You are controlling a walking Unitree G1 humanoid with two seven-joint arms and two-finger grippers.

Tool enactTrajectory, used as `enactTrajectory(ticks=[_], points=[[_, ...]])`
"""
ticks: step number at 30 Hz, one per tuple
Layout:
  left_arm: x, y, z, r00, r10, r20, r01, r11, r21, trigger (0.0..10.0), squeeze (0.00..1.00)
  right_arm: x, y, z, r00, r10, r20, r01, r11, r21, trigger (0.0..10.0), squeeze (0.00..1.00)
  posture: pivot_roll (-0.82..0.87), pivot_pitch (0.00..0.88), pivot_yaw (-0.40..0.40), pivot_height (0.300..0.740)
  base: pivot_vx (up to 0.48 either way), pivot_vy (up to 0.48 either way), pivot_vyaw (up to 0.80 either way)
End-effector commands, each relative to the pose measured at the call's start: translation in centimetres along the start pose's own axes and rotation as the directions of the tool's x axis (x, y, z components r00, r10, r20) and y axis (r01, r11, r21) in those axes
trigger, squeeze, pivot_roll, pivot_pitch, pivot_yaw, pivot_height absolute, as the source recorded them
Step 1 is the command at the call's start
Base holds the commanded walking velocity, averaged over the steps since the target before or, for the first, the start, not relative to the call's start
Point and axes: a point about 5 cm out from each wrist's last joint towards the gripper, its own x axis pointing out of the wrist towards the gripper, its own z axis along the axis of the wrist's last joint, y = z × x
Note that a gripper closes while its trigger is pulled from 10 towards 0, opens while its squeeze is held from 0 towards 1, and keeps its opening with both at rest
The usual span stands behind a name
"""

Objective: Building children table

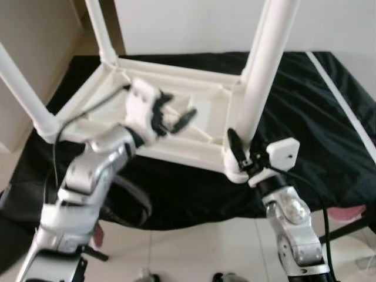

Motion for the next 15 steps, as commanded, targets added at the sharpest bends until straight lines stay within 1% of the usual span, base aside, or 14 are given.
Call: enactTrajectory(ticks=[1,2,3,4,5,6,7,8,9,11,12,14,15], points=[[0.6,0.8,1.9,0.996,0.048,0.069,-0.045,0.998,-0.044,10.0,0.00,0.3,0.2,0.7,0.999,0.028,0.030,-0.029,1.000,0.003,10.0,0.00,0.01,0.112,-0.010,0.740,0.000,0.000,0.00],[1.0,0.6,2.9,0.994,0.023,0.106,-0.017,0.998,-0.064,10.0,0.00,0.4,0.3,0.7,0.999,0.035,0.030,-0.035,0.999,0.002,10.0,0.00,0.01,0.112,-0.010,0.740,0.000,0.000,0.00],[1.6,0.0,4.2,0.987,-0.017,0.158,0.032,0.995,-0.096,10.0,0.00,0.5,0.3,0.7,0.999,0.043,0.029,-0.043,0.999,-0.001,10.0,0.00,0.01,0.112,-0.010,0.740,0.000,0.000,0.00],[1.6,0.0,4.2,0.987,-0.017,0.158,0.032,0.995,-0.096,10.0,0.00,0.5,0.3,0.7,0.999,0.043,0.029,-0.043,0.999,-0.001,10.0,0.00,0.01,0.112,-0.010,0.740,0.000,0.000,0.00],[1.9,-0.4,5.0,0.981,-0.043,0.191,0.066,0.991,-0.115,10.0,0.00,0.6,0.4,0.7,0.998,0.048,0.029,-0.048,0.999,-0.002,10.0,0.00,0.01,0.112,-0.010,0.740,0.000,0.000,0.00],[2.5,-1.3,6.0,0.970,-0.087,0.228,0.120,0.983,-0.135,10.0,0.00,0.6,0.4,0.7,0.998,0.051,0.027,-0.051,0.999,-0.003,10.0,0.00,0.00,0.112,-0.013,0.740,0.000,0.000,0.00],[2.5,-1.3,6.0,0.970,-0.087,0.228,0.120,0.983,-0.135,10.0,0.00,0.6,0.4,0.7,0.998,0.051,0.027,-0.051,0.999,-0.003,10.0,0.00,0.00,0.112,-0.013,0.740,0.000,0.000,0.00],[3.1,-2.1,6.8,0.958,-0.133,0.255,0.175,0.973,-0.149,10.0,0.00,0.7,0.4,0.7,0.998,0.056,0.025,-0.056,0.998,-0.004,10.0,0.00,0.00,0.111,-0.013,0.740,0.000,0.000,0.00],[3.1,-2.1,6.8,0.958,-0.133,0.255,0.175,0.973,-0.149,10.0,0.00,0.7,0.4,0.7,0.998,0.056,0.025,-0.056,0.998,-0.004,10.0,0.00,0.00,0.111,-0.013,0.740,0.000,0.000,0.00],[4.5,-5.3,8.2,0.915,-0.276,0.295,0.332,0.930,-0.160,10.0,0.00,0.9,0.4,0.8,0.997,0.067,0.025,-0.067,0.998,-0.007,10.0,0.00,-0.01,0.114,-0.006,0.740,0.000,0.000,0.00],[4.5,-5.3,8.2,0.915,-0.276,0.295,0.332,0.930,-0.160,10.0,0.00,0.9,0.4,0.8,0.997,0.067,0.025,-0.067,0.998,-0.007,10.0,0.00,-0.01,0.114,-0.006,0.740,0.000,0.000,0.00],[5.3,-7.9,9.0,0.867,-0.386,0.317,0.448,0.880,-0.156,10.0,0.00,1.1,0.3,0.9,0.997,0.067,0.024,-0.067,0.998,-0.011,10.0,0.00,-0.01,0.115,-0.008,0.740,0.000,0.000,0.00],[5.3,-7.9,9.0,0.867,-0.386,0.317,0.448,0.880,-0.156,10.0,0.00,1.1,0.3,0.9,0.997,0.067,0.024,-0.067,0.998,-0.011,10.0,0.00,-0.01,0.115,-0.008,0.740,0.000,0.000,0.00]])
